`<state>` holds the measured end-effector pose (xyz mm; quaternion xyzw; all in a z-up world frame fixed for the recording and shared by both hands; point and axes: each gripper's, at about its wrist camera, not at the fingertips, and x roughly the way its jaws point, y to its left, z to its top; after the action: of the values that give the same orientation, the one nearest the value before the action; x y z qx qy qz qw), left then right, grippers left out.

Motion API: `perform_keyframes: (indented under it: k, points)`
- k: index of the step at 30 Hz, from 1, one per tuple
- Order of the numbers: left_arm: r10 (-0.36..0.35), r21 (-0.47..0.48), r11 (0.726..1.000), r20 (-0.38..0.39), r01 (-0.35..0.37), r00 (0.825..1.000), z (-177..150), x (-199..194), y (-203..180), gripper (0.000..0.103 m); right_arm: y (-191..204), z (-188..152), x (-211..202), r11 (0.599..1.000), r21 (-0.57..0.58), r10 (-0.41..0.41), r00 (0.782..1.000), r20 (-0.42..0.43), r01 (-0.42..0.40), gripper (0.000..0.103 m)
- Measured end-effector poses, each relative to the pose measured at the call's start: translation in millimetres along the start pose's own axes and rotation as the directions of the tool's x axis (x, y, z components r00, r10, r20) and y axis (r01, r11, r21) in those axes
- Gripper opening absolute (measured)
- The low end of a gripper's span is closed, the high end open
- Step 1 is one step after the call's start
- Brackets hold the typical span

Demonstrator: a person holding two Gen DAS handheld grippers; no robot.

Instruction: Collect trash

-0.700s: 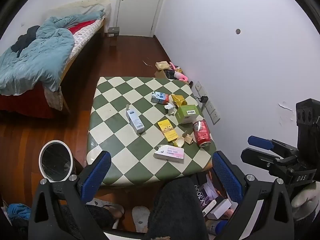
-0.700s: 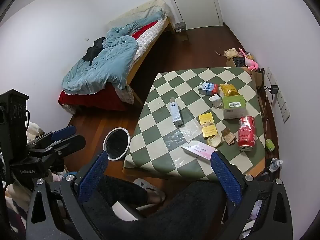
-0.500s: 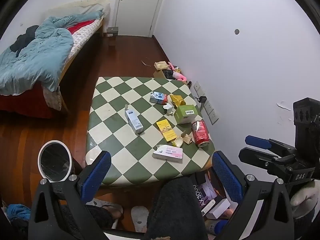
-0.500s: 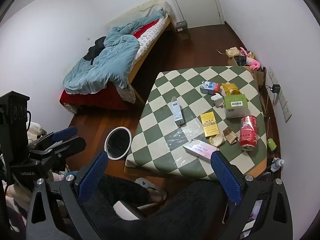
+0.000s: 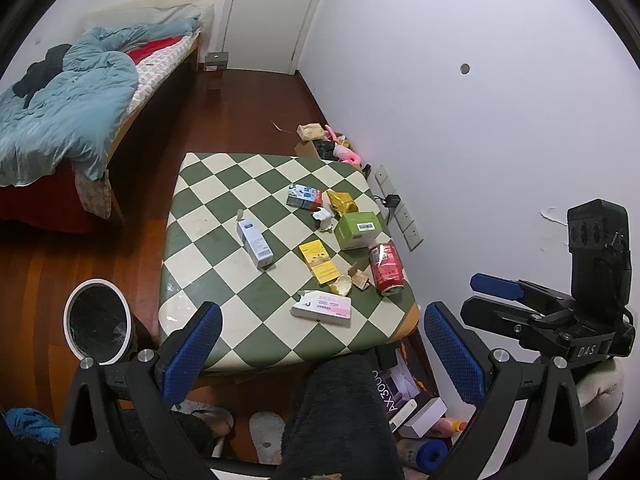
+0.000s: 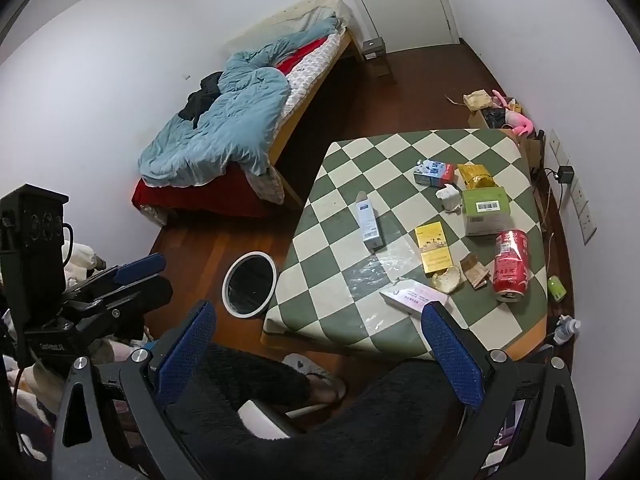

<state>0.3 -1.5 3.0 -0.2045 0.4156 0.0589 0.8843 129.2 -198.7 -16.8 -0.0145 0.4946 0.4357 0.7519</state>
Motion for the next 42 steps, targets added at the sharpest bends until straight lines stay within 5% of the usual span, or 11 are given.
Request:
perform_keyframes:
  k: [42]
  points:
    - [-0.017,0.007,1.0,-0.004,0.017,1.0,0.1,-0.1,-3.0,0.103,0.8,4.3,-0.8,1.0,0.007,0.004,1.0,-0.005,-0.004,0.103]
